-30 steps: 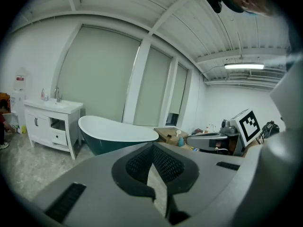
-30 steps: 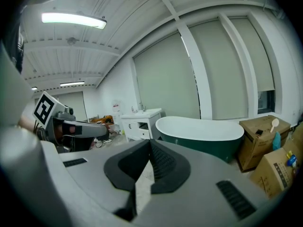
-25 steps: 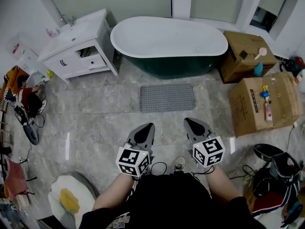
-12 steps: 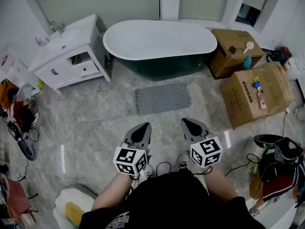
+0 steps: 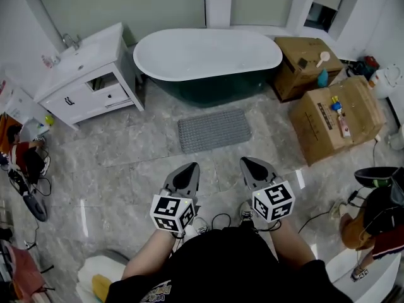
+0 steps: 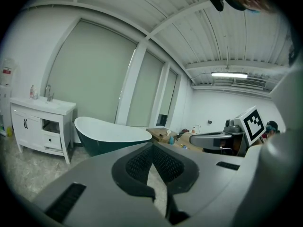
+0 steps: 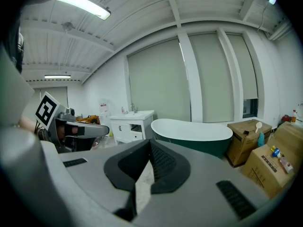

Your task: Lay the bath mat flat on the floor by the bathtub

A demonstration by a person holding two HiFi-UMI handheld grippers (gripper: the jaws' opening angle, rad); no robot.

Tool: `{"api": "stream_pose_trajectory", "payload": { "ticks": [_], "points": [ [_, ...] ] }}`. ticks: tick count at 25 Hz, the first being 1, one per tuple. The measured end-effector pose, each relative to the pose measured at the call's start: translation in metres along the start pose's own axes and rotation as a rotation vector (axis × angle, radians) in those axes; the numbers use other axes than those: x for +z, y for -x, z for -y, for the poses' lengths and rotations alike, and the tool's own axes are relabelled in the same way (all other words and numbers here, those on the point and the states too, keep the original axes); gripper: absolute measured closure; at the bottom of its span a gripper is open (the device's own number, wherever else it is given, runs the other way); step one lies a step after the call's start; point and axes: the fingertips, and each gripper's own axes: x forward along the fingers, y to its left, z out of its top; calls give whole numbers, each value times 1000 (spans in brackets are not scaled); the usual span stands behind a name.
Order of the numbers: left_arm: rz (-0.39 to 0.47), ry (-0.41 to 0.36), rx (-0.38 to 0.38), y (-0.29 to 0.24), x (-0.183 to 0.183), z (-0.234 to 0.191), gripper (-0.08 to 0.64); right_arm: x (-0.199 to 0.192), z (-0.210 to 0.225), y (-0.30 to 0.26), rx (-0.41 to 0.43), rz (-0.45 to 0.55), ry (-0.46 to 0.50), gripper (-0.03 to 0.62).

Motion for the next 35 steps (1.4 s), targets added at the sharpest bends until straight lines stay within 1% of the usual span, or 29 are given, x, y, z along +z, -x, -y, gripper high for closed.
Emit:
{"api": "stream_pose_trajectory", "payload": {
  "ticks": [10,20,35],
  "points": [
    [-6,-1,-10,11,-1,-12,543,-5,-17,-6,0,-11,5,575],
    [-13,1,2,19,-6,-19,544,-11,-27,-10,16,-24,6,577],
    [-8,11,10,29,-11,-16,543,-12,-35,-4,18,-22,3,577]
  ]
}}
